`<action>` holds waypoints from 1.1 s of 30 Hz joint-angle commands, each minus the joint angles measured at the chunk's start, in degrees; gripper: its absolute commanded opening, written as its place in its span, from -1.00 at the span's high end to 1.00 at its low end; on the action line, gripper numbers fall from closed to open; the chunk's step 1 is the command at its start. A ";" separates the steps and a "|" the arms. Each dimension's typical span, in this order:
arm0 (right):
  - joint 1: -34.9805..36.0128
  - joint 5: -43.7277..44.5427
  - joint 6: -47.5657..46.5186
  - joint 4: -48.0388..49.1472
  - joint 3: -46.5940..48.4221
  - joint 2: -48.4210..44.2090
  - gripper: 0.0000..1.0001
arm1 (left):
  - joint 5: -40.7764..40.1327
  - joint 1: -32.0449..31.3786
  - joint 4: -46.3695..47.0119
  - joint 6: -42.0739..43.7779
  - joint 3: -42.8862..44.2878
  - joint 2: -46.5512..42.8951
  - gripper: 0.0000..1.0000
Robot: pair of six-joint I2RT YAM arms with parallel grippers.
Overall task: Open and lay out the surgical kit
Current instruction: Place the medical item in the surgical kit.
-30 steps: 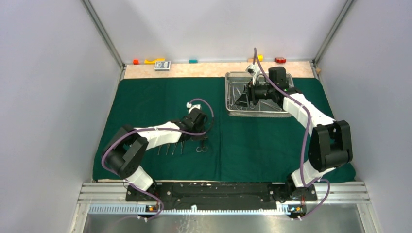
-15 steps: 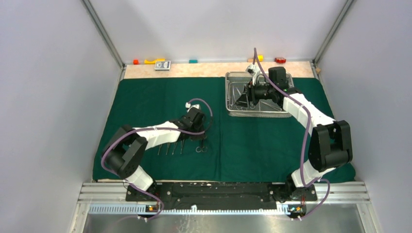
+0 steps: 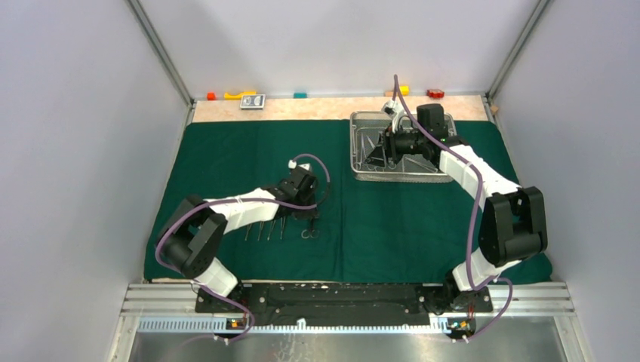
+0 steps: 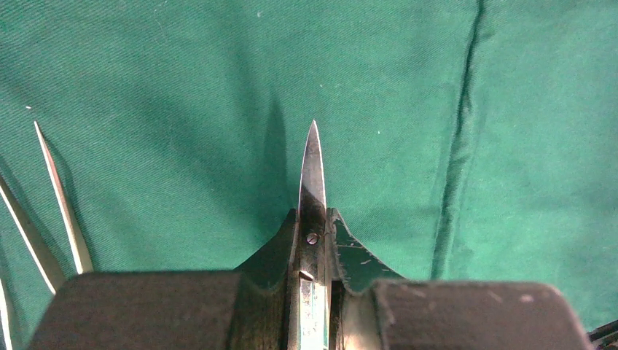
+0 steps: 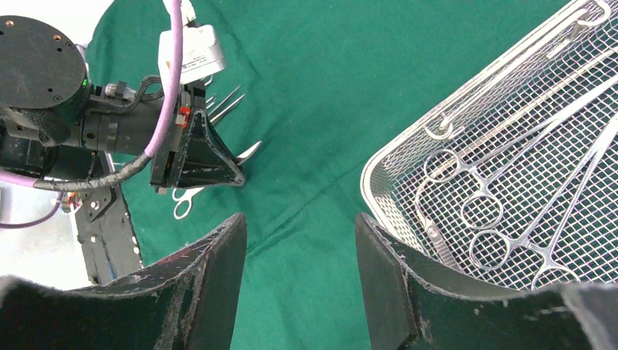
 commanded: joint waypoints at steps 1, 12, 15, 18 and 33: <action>-0.23 -0.30 -1.20 0.45 2.15 0.44 -0.11 | 0.37 0.24 -2.38 2.45 0.22 -2.54 0.78; -0.29 -0.82 -1.06 0.56 2.57 0.97 -0.11 | -0.54 0.44 -2.19 2.98 2.70 -3.61 0.76; -0.25 -0.84 -1.01 0.73 2.52 1.16 -0.11 | -0.91 0.38 -1.86 2.61 2.93 -3.74 0.74; -0.24 -0.97 -1.01 0.75 2.46 1.39 -0.11 | -1.20 0.13 -1.46 2.35 3.47 -3.31 0.73; -0.27 -1.13 -1.36 0.53 1.85 0.47 -0.11 | -3.10 -1.01 -0.90 -0.20 4.12 -0.49 0.69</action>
